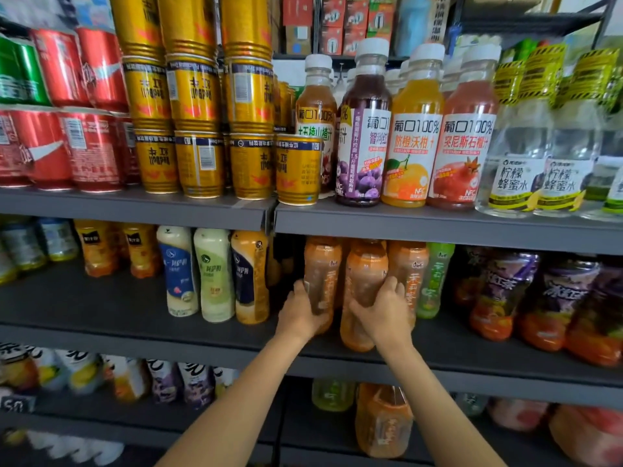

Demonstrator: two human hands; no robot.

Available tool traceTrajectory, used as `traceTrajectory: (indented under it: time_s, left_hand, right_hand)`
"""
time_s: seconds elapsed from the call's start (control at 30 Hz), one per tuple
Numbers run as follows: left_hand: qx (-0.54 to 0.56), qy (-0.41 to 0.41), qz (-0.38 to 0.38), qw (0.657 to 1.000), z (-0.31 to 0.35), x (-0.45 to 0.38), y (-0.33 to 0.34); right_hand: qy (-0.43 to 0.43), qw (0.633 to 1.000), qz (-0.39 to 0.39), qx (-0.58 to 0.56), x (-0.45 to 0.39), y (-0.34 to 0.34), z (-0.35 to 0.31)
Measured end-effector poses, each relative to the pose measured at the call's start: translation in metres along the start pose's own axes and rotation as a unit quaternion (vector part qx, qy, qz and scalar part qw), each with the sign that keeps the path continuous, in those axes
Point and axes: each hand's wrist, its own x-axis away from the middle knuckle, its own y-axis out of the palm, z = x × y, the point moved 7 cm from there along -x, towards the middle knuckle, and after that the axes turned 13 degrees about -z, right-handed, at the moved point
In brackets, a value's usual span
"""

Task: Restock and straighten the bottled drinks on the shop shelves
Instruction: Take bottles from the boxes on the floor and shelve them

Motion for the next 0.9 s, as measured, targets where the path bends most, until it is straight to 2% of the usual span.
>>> traceTrajectory:
  time_s: [0.1,0.37,0.6,0.9]
  left_hand:
    - [0.007,-0.028,0.029,0.999,-0.022,-0.001,0.014]
    - [0.009,-0.046,0.077,0.996,-0.019,-0.022,0.013]
    - [-0.004,-0.069,0.087,0.994,-0.023,-0.045,0.004]
    - [0.0,-0.049,0.09,0.995,-0.029,-0.055,0.007]
  right_hand:
    - [0.003,0.999,-0.033,-0.006,0.006,0.019,0.014]
    - [-0.003,1.0,-0.015,-0.02,0.002,0.031,0.015]
    - [-0.001,1.0,-0.006,-0.022,-0.007,0.036,0.016]
    - [0.033,0.999,-0.032,-0.028,-0.03,0.056,0.014]
